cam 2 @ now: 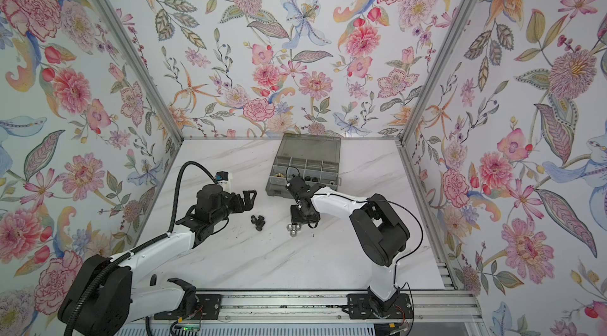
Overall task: Sort the screws and nuts into containers
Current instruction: Pick up the nut from the center of the table.
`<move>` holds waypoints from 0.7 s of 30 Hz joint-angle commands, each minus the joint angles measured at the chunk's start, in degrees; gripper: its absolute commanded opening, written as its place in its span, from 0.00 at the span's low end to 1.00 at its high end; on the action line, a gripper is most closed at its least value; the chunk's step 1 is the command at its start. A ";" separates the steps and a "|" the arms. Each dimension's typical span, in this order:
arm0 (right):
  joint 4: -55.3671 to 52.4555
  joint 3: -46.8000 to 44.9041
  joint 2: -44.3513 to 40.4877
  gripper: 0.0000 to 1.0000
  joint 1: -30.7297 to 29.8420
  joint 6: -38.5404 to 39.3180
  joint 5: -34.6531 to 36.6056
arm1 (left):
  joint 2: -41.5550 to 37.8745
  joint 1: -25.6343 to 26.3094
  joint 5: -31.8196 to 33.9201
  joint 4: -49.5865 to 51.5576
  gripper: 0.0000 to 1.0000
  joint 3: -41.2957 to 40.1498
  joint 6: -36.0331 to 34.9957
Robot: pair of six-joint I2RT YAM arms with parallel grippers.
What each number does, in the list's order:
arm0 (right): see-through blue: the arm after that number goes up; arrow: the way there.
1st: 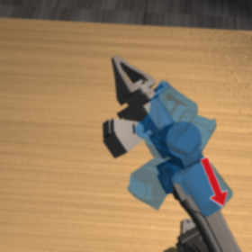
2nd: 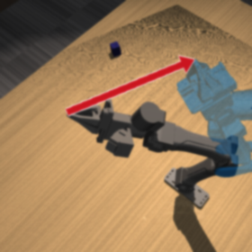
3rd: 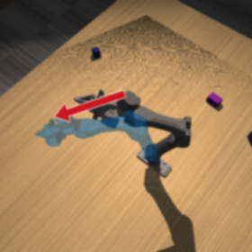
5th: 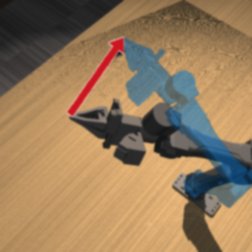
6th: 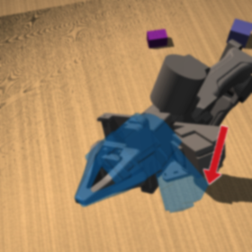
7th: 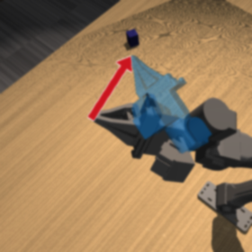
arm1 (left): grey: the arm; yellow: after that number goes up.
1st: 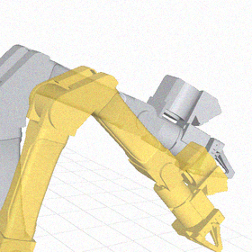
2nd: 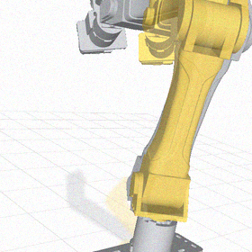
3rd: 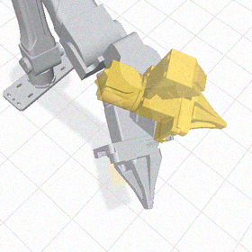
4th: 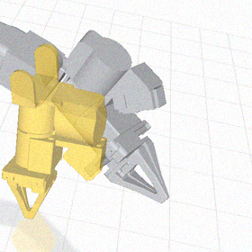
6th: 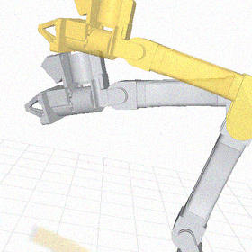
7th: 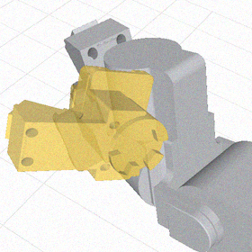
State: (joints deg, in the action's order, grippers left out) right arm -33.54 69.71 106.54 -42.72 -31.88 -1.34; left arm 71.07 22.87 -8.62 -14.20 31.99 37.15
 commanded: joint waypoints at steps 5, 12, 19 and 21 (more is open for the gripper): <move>-0.21 0.73 2.52 0.47 0.17 -0.32 1.46 | 1.00 -0.28 -0.25 -0.99 0.99 -0.45 0.43; -0.22 0.07 2.91 0.40 -0.18 0.04 1.34 | 1.00 -0.28 -0.17 -0.88 0.99 -0.26 0.41; -0.23 0.04 3.69 0.26 -0.24 0.84 1.70 | 1.10 -0.27 -0.34 -0.92 0.99 -0.17 0.43; -0.27 -0.05 3.30 0.21 -0.17 1.12 1.95 | 1.13 -0.33 -0.28 -0.98 0.99 -0.17 0.38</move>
State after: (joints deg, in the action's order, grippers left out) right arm -33.56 69.78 108.14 -42.74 -31.44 -0.40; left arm 71.72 22.87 -8.64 -14.24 31.99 37.15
